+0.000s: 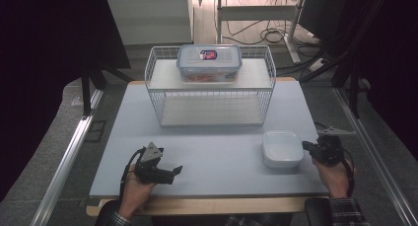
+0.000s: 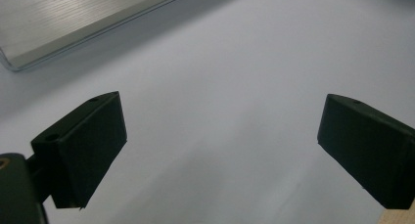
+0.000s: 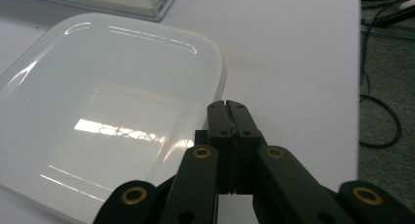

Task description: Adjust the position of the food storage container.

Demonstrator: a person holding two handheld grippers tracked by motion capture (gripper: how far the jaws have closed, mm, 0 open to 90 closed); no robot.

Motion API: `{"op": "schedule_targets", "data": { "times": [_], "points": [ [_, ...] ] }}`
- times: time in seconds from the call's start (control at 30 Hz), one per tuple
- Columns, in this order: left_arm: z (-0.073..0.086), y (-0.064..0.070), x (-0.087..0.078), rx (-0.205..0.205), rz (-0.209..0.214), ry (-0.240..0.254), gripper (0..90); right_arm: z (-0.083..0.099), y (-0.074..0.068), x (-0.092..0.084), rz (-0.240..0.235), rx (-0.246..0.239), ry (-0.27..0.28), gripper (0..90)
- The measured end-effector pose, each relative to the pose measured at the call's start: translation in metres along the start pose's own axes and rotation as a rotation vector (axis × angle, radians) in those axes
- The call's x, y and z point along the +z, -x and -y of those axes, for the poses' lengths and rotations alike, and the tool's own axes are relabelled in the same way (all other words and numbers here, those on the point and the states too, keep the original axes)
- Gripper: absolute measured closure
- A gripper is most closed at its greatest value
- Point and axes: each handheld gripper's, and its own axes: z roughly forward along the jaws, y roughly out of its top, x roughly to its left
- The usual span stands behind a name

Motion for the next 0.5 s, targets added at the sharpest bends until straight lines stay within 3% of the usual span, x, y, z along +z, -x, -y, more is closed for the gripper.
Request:
{"op": "schedule_targets", "data": {
  "times": [0.5],
  "points": [
    [0.000,0.001,0.001,0.000,0.006,-0.001,4.1,-0.010,-0.034,0.016,-0.111,-0.054,-0.011,89.3]
  ]
}}
